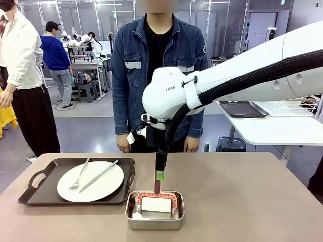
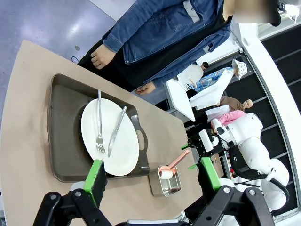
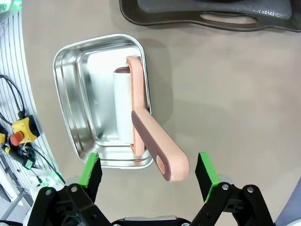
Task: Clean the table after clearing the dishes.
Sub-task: When the right (or left) Handle tray is removed, use the right hand (or left hand) to clean the right (or left) side of the table with the Lint Roller.
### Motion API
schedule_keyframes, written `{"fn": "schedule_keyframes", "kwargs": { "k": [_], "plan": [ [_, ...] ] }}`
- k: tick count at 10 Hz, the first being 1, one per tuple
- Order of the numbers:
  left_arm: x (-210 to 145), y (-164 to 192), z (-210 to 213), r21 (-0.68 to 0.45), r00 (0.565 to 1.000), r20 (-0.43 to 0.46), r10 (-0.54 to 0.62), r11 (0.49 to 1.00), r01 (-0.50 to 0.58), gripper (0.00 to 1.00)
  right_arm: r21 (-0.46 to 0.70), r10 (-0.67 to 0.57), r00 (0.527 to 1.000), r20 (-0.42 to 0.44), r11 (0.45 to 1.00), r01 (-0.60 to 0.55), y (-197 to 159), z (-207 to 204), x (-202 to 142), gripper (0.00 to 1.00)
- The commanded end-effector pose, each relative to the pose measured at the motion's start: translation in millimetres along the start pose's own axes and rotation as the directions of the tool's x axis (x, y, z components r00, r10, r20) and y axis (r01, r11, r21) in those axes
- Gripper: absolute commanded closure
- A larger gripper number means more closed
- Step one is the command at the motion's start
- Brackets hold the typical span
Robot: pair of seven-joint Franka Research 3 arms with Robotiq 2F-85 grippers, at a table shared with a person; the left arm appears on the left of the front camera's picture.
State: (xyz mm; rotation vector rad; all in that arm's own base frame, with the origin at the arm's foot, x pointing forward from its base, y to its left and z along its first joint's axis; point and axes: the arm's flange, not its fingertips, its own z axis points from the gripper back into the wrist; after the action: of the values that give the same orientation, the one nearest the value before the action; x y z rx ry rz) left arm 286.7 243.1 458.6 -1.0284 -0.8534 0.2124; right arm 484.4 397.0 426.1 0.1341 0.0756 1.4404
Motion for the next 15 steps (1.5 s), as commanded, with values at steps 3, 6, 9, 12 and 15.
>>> {"fn": "schedule_keyframes", "kwargs": {
  "k": [3, 6, 9, 12, 15],
  "plan": [
    [2, 0, 3, -0.015, 1.000, 0.002, -0.013, 1.000, 0.013, 0.00, 0.012, -0.001, 1.000, 0.003, 1.000, 0.001, 3, 1, 0, 0.00],
    [2, 0, 3, -0.015, 1.000, 0.002, -0.013, 1.000, 0.013, 0.00, -0.002, -0.077, 0.975, 0.209, 0.997, 0.079, 18, 47, -57, 0.00],
    [2, 0, 3, -0.015, 1.000, 0.002, -0.013, 1.000, 0.013, 0.00, 0.154, -0.167, 0.844, 0.510, 0.983, 0.101, 44, 91, -128, 0.00],
    [2, 0, 3, -0.015, 1.000, 0.002, -0.013, 1.000, 0.013, 0.00, 0.477, -0.393, 0.637, 0.663, 0.878, 0.045, 68, 101, -204, 0.00],
    [2, 0, 3, -0.015, 1.000, 0.002, -0.013, 1.000, 0.013, 0.00, 0.474, -0.402, 0.597, 0.694, 0.879, 0.041, 79, 108, -278, 0.00]
  ]
}}
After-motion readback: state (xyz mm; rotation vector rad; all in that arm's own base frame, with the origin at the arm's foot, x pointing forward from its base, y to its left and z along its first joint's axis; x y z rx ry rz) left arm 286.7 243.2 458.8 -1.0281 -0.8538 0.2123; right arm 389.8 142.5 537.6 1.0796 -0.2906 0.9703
